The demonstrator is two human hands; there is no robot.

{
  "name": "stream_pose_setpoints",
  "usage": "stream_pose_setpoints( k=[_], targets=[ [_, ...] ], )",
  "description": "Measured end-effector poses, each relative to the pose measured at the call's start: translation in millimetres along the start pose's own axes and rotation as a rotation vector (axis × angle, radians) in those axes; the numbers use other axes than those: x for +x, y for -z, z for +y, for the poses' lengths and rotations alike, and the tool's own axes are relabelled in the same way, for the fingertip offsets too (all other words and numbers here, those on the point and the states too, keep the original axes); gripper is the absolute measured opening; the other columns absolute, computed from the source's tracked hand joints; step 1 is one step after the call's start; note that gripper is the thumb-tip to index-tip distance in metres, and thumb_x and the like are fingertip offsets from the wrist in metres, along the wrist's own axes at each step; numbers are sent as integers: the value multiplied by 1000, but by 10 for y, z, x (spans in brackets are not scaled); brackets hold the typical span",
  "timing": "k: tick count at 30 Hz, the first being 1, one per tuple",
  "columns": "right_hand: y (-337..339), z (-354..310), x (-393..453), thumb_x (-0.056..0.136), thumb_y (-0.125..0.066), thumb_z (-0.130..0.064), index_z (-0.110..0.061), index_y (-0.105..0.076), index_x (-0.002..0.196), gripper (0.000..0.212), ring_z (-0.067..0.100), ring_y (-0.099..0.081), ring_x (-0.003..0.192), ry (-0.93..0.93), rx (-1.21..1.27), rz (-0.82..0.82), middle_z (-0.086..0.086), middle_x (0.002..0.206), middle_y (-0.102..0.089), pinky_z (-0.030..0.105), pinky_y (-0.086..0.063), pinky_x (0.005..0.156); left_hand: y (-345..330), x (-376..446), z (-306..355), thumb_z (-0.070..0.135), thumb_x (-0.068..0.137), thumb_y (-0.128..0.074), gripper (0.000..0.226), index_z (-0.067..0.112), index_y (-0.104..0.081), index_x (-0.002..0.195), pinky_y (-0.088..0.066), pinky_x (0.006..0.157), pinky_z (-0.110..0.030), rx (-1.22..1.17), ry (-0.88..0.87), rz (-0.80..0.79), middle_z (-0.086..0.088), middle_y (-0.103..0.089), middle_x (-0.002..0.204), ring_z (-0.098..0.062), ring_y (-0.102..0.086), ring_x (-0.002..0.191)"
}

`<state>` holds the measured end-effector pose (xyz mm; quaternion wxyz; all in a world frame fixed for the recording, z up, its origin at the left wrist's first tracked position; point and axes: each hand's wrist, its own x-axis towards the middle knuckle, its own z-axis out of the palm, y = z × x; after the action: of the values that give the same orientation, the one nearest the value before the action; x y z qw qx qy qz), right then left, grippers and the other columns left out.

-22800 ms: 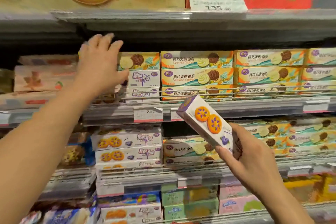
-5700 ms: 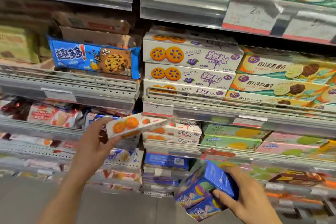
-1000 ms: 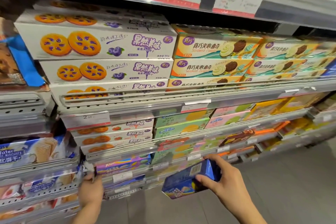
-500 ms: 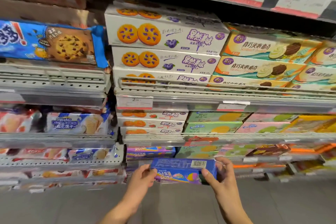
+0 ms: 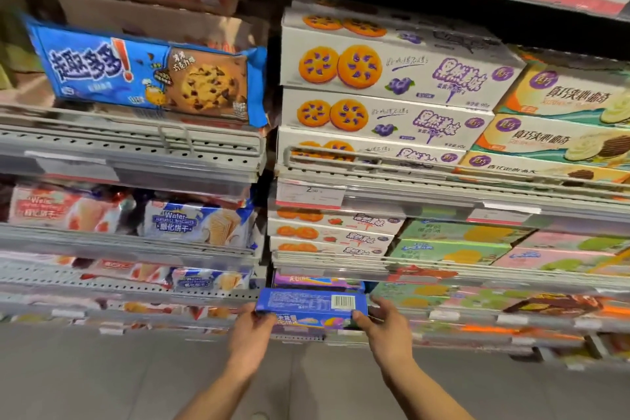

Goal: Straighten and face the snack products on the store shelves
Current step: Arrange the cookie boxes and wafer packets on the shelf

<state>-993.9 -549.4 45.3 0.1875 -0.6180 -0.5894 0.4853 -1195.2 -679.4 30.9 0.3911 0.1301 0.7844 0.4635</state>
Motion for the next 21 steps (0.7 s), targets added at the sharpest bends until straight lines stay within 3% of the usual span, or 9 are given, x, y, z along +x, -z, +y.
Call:
stream_pose_setpoints(
  k=[3, 5, 8, 10, 12, 15, 18, 21],
  targets=[
    [-144, -58, 106, 90, -74, -7, -13, -64, 92, 12, 15, -71, 77, -88, 158, 68, 4, 90, -78, 26, -48, 65, 76, 182, 11, 31, 86, -68, 21, 25, -68, 106, -51, 91, -39, 20, -10, -28, 7, -75, 97, -19, -69, 98],
    [-201, -65, 160, 94, -67, -5, -12, -72, 94, 9, 9, -71, 74, -97, 183, 75, -3, 80, -78, 22, -48, 64, 85, 359, -60, 27, 89, -68, 18, 28, -66, 107, -52, 96, -44, 40, -6, -70, 9, -75, 98, -18, -70, 99],
    [-269, -116, 173, 94, -64, -5, -18, -74, 107, 21, -1, -65, 81, -54, 161, 74, -9, 91, -75, 15, -46, 65, 87, 440, 5, 15, 93, -67, 25, 34, -62, 108, -53, 96, -47, 51, -13, -125, 12, -75, 100, -15, -71, 99],
    [-293, -127, 190, 93, -63, -2, -32, -67, 98, 31, 0, -63, 85, -39, 137, 65, -18, 90, -69, 23, -47, 70, 73, 422, 84, 6, 95, -64, 34, 36, -57, 110, -48, 98, -37, 64, -27, -169, 15, -70, 108, -7, -65, 103],
    [-320, -105, 228, 92, -63, -2, -40, -65, 98, 39, 12, -67, 99, -44, 110, 45, -18, 99, -70, 34, -49, 85, 54, 419, 122, 4, 96, -61, 42, 32, -53, 126, -43, 100, -34, 86, -24, -206, 20, -62, 118, -5, -60, 110],
    [-336, -66, 285, 93, -63, -5, -17, -60, 136, 45, 22, -59, 126, -58, 78, 30, -2, 129, -65, 37, -45, 104, 37, 509, 158, 10, 97, -62, 62, 26, -37, 151, -36, 116, -43, 122, -27, -230, 12, -51, 144, -17, -49, 135],
    [-316, -59, 352, 93, -64, -6, -12, -57, 137, 46, 21, -57, 129, -71, 95, 31, 0, 131, -61, 34, -43, 102, -20, 611, 207, 7, 100, -57, 65, 20, -29, 157, -29, 118, -39, 175, -47, -218, 2, -42, 154, -20, -39, 143],
    [-301, -18, 408, 92, -64, -6, -15, -59, 127, 37, 20, -59, 127, -92, 79, 3, 1, 129, -65, 36, -46, 98, -69, 642, 234, 9, 101, -56, 60, 20, -33, 156, -32, 115, -36, 237, -81, -200, 0, -45, 154, -22, -42, 141]
  ],
)
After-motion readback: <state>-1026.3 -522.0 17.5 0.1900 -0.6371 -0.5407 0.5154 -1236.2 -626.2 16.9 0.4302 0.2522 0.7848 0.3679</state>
